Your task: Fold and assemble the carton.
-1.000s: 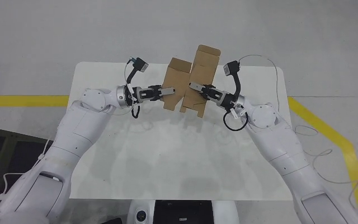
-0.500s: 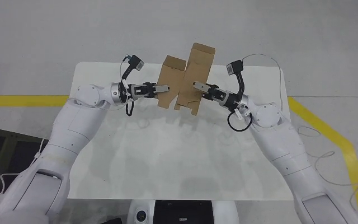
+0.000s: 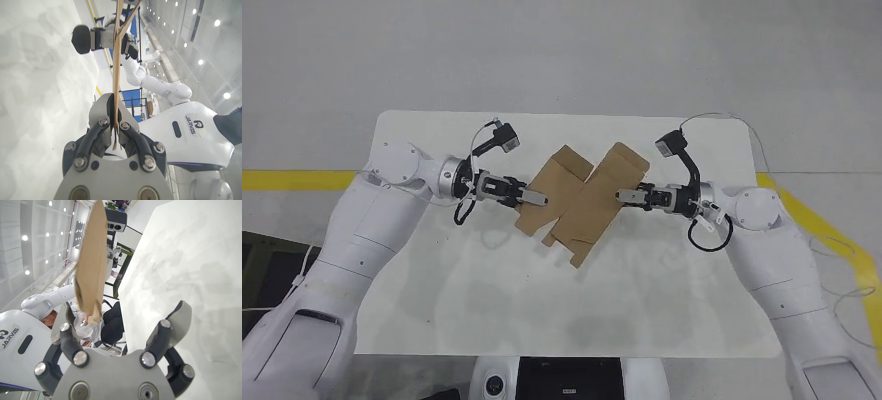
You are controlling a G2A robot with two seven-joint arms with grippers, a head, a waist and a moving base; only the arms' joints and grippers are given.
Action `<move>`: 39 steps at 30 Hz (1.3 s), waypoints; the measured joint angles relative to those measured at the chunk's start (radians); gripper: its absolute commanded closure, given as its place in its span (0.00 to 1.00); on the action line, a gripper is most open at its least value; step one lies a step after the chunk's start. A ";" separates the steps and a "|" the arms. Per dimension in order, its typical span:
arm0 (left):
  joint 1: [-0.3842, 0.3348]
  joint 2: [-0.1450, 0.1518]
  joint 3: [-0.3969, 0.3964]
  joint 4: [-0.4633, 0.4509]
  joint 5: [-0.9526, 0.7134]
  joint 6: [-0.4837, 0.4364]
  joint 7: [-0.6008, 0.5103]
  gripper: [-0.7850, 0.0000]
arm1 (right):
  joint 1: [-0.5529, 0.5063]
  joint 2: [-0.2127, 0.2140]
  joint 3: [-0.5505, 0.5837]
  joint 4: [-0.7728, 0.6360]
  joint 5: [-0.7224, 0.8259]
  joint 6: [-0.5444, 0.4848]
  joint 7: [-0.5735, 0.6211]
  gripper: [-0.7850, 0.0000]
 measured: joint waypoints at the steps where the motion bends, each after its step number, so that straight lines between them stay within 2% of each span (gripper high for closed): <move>1: 0.007 0.003 0.003 -0.012 0.008 0.001 -0.001 1.00 | -0.009 0.003 0.009 -0.008 0.004 -0.010 0.008 0.00; 6: 0.017 0.016 0.021 -0.033 0.016 0.006 -0.006 1.00 | -0.056 0.019 0.046 -0.053 0.005 -0.021 0.031 0.00; 7: 0.017 0.017 0.025 -0.034 0.013 0.006 -0.006 1.00 | -0.063 0.021 0.048 -0.063 0.009 -0.018 0.034 0.14; 9: 0.015 0.019 0.032 -0.033 0.004 0.007 -0.007 1.00 | -0.077 0.025 0.048 -0.084 0.015 -0.012 0.040 0.53; 10: 0.013 0.020 0.036 -0.033 0.002 0.007 -0.007 1.00 | -0.082 0.026 0.047 -0.089 0.018 -0.010 0.041 0.57; 13: 0.009 0.023 0.049 -0.034 0.010 -0.001 0.001 1.00 | -0.090 0.030 0.039 -0.096 0.027 -0.008 0.043 0.59; 17: 0.007 0.028 0.060 -0.037 0.011 -0.010 0.010 1.00 | -0.089 0.030 0.030 -0.081 0.054 0.003 0.053 0.69; 21: 0.009 0.036 0.065 -0.042 0.000 -0.011 0.012 1.00 | -0.081 0.029 0.015 -0.076 0.086 0.016 0.067 0.88; 25: 0.012 0.044 0.070 -0.049 -0.006 -0.012 0.012 1.00 | -0.076 0.029 0.005 -0.071 0.106 0.026 0.078 1.00; 29: 0.015 0.051 0.075 -0.057 -0.011 -0.012 0.012 1.00 | -0.078 0.031 0.001 -0.066 0.127 0.027 0.078 1.00; 30: 0.015 0.053 0.076 -0.058 -0.013 -0.013 0.013 0.84 | -0.078 0.031 0.001 -0.064 0.131 0.028 0.079 1.00; 31: 0.015 0.055 0.077 -0.059 -0.014 -0.013 0.014 0.55 | -0.078 0.031 0.001 -0.063 0.134 0.028 0.079 1.00; 32: 0.015 0.056 0.077 -0.060 -0.015 -0.015 0.015 0.00 | -0.079 0.031 0.001 -0.061 0.137 0.027 0.078 1.00; 39: 0.000 0.064 0.058 -0.032 -0.057 -0.039 0.039 0.00 | -0.086 0.033 0.019 -0.047 0.126 0.030 0.011 1.00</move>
